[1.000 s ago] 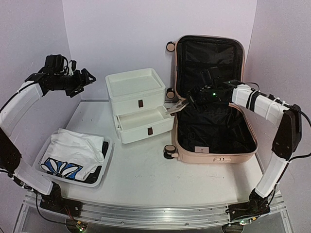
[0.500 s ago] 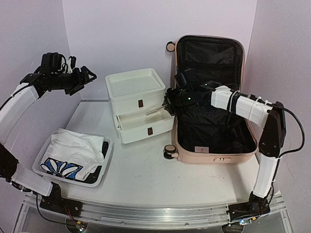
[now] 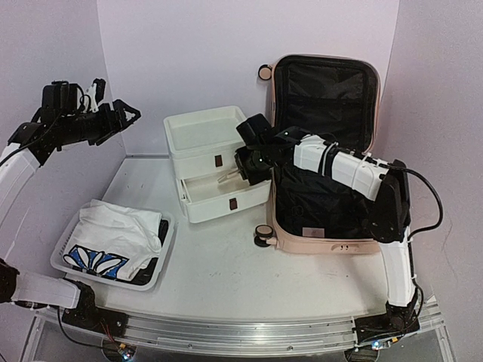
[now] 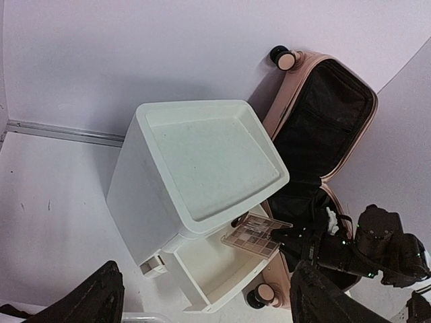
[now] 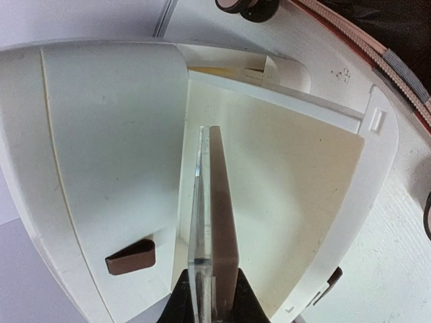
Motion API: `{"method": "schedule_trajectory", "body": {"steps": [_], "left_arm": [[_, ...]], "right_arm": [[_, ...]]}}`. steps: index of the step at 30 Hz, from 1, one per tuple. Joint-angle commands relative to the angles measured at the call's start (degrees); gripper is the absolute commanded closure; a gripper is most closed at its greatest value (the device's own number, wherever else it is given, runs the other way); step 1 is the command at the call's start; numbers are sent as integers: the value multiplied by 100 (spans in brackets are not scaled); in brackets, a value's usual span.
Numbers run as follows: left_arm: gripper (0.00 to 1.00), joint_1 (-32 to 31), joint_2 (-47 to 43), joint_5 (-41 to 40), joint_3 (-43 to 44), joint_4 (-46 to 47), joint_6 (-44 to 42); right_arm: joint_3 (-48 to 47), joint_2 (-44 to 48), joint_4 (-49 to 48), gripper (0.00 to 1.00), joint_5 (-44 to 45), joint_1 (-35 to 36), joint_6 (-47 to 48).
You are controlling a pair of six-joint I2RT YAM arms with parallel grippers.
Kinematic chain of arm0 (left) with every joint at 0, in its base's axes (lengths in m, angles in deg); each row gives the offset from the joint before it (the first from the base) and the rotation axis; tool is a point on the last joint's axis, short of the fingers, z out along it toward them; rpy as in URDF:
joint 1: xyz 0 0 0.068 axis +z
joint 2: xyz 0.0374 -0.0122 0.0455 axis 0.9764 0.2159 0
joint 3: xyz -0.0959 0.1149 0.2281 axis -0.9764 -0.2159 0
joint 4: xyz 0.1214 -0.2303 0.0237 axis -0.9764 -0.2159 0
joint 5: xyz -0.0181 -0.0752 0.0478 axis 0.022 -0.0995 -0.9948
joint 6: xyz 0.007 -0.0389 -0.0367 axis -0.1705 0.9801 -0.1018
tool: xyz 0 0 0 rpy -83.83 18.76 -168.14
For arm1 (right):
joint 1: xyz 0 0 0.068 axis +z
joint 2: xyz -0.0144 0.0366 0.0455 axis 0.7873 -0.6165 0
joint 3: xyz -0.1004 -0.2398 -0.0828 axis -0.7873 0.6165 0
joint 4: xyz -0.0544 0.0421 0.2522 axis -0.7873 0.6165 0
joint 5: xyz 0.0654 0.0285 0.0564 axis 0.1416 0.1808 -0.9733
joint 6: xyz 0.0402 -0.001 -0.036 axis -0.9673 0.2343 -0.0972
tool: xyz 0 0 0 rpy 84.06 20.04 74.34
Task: Open, take out, and arrange the luggage
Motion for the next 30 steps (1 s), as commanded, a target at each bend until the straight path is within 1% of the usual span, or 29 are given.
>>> {"method": "schedule_trajectory", "body": {"steps": [1, 5, 8, 10, 12, 14, 15, 19, 23, 25, 27, 30], "left_arm": [[14, -47, -437, -137, -172, 124, -397], [13, -45, -673, 83, -144, 36, -562], [13, -46, -736, 446, -145, -29, -465], [13, -46, -766, 708, -159, -27, -632], [13, -47, -843, 589, -220, -24, -793], [12, -46, -978, 566, -301, -27, -934], [12, -50, -1052, 572, -335, -22, -970], [12, -44, -1307, 582, -452, -17, -955], [11, -51, -1441, 620, -606, 70, -954], [11, -54, -1380, 677, -603, 75, -1036], [11, -77, -1269, 709, -582, 73, -1106], [11, -121, -1038, 765, -517, 73, -1176]], "right_arm": [[-457, -282, 18, 100, 722, -23, -1], [-653, -575, -256, 100, 856, -18, 168], [-1028, -902, -319, 100, 865, -7, 125], [-1124, -1037, -429, 99, 992, -2, 103], [-1225, -1107, -480, 98, 1231, 20, 312], [-1132, -1097, -519, 95, 1382, 26, 293], [-1040, -1070, -577, 92, 1473, 26, 295], [-828, -966, -613, 74, 1753, 33, 328], [-975, -947, -544, 58, 1743, 46, 590], [-1121, -928, -341, 49, 1729, 62, 760], [-1132, -837, -254, 44, 1692, 73, 909], [-898, -567, -86, 40, 1576, 74, 1110]]}}
